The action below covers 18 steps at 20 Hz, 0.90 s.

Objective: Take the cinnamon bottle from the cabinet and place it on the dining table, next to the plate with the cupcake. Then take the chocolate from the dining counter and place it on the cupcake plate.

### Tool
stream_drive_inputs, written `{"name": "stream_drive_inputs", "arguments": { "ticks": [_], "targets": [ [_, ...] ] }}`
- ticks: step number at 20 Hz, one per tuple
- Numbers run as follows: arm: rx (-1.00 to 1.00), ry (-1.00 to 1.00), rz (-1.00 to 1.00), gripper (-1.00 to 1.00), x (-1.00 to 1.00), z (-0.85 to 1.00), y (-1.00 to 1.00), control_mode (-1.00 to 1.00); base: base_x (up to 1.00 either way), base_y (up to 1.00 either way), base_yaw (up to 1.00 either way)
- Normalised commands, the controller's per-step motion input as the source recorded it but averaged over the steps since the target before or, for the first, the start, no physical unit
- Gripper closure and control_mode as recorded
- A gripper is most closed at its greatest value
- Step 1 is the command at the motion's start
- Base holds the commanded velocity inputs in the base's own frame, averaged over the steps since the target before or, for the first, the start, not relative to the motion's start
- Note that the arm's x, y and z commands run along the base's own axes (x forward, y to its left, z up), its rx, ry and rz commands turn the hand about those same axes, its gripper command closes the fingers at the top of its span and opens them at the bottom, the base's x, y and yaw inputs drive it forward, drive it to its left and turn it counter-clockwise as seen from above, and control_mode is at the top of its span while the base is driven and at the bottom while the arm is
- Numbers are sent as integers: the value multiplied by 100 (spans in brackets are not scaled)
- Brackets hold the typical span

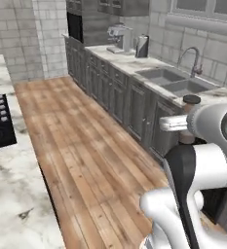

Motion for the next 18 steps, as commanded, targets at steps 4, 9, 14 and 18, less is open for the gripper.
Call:
{"name": "stream_drive_inputs", "arguments": {
  "ticks": [4,9,14,18],
  "targets": [
    [0,0,0,100,0,0,0,100,-13,33,100],
    [0,0,0,100,0,0,0,100,-38,44,93],
    [0,0,0,100,0,0,0,100,-50,57,86],
    [0,0,0,100,0,0,0,100,-57,77,80]
  ]
}}
